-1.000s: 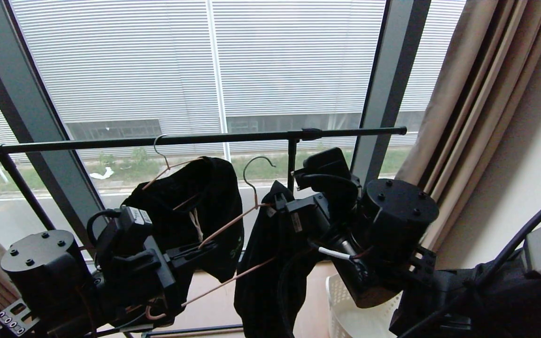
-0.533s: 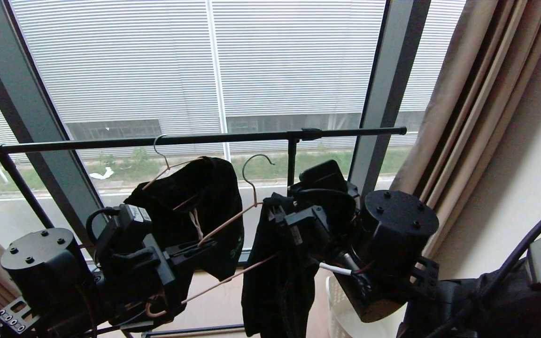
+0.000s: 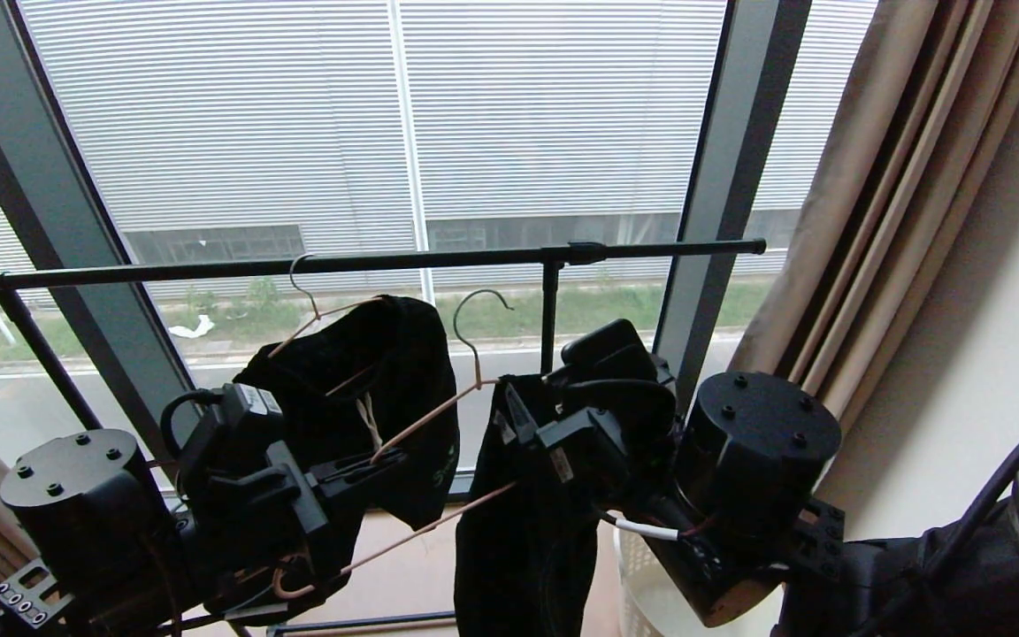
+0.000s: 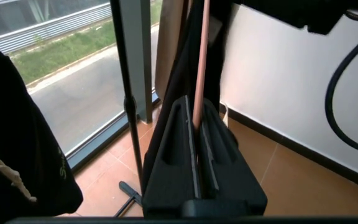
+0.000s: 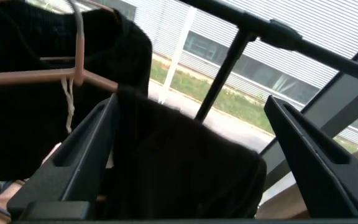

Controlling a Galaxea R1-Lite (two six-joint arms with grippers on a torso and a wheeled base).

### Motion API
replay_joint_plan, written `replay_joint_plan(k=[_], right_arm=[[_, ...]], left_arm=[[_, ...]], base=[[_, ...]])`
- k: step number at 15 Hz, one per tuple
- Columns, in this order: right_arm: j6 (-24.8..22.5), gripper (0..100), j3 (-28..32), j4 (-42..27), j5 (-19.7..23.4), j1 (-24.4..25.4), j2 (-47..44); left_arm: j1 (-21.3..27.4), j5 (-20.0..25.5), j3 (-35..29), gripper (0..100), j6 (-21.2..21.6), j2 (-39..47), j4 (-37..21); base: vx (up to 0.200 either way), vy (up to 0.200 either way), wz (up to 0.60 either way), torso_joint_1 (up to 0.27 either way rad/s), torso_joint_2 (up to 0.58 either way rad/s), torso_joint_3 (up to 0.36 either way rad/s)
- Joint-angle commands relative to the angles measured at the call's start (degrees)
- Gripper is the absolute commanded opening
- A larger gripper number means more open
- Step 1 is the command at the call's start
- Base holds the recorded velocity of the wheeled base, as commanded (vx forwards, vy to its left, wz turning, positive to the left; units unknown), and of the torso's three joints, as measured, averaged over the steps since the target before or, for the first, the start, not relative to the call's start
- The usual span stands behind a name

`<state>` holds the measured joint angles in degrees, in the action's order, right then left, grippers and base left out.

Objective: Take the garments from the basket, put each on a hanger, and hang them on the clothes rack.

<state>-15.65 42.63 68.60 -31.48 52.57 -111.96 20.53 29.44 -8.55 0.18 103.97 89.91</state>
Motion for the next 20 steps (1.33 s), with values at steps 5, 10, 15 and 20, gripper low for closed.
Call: replay_joint_plan(k=[5, 10, 15, 20], right_arm=[[-0.4, 100, -1.9, 0.0, 2.7, 0.0, 1.9], [-3.3, 100, -8.0, -1.3, 17.2, -7.0, 10.5], [-8.0, 100, 0.4, -34.1, 35.1, -13.5, 21.0], [-20.6, 100, 26.6, -82.2, 57.6, -20.3, 17.1]], left_arm=[[-0.8, 0.1, 0.5, 0, 0.0, -0.3, 0.1], [-7.1, 7.1, 2.4, 0, 0.2, -0.5, 0.1], [-14.1, 18.2, 4.2, 0, 0.8, -2.7, 0.1], [-14.9, 24.1, 5.6, 0, 4.7, -2.3, 0.1]], base=[[0.000, 0.000, 0.00, 0.000, 0.00, 0.000], [0.000, 0.000, 0.00, 0.000, 0.00, 0.000], [0.000, 0.000, 0.00, 0.000, 0.00, 0.000], [0.000, 0.000, 0.00, 0.000, 0.00, 0.000]])
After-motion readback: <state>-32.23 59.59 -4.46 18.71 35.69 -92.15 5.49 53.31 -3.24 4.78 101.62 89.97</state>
